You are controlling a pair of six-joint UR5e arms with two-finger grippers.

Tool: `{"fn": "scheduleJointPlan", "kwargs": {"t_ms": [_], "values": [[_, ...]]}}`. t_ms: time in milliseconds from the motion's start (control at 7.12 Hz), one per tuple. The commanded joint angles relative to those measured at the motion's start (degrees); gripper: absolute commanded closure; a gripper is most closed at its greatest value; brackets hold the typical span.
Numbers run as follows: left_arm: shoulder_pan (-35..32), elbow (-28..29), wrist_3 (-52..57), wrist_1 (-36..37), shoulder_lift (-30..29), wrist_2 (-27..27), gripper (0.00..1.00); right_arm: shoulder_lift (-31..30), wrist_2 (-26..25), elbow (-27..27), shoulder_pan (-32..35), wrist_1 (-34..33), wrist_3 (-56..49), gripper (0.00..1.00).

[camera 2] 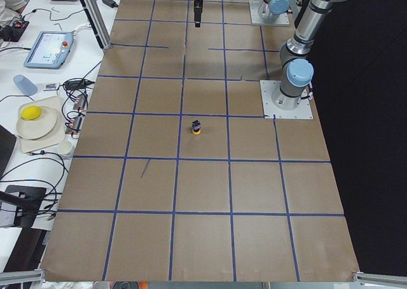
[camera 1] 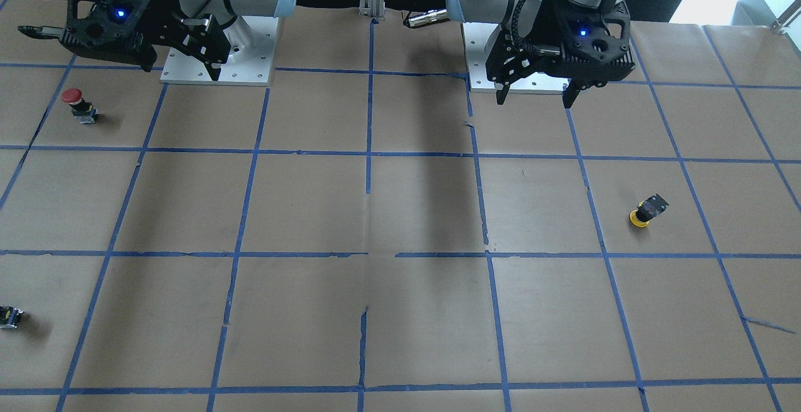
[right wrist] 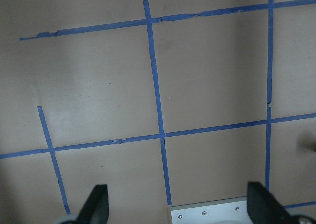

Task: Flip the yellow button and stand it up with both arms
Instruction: 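Move the left gripper down toward the yellow button lying on its side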

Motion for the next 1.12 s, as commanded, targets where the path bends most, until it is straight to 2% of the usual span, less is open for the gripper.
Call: {"fn": "scheduleJointPlan", "kwargs": {"t_ms": [0,281,842,982], "values": [[0.57,-0.39,1.03,0.10,-0.09,0.39,0.00,0.00,-0.08,0.02,0.00,-0.03,-0.01,0.00],[7.91,-2.76,4.88,-0.42,0.26,0.57,0.00,0.09,-0.17,-0.07,0.00,-0.03,-0.01,0.00],[32.95,-8.90,30.06,0.53,-1.40,-0.22,0.00,0.00,0.53,0.02,0.09,-0.12,-0.01,0.00],[36.92,-11.18,31.00,7.06,-3.49,0.21,0.00,0.00,0.36,0.02,0.09,-0.12,-0.01,0.00]]}}
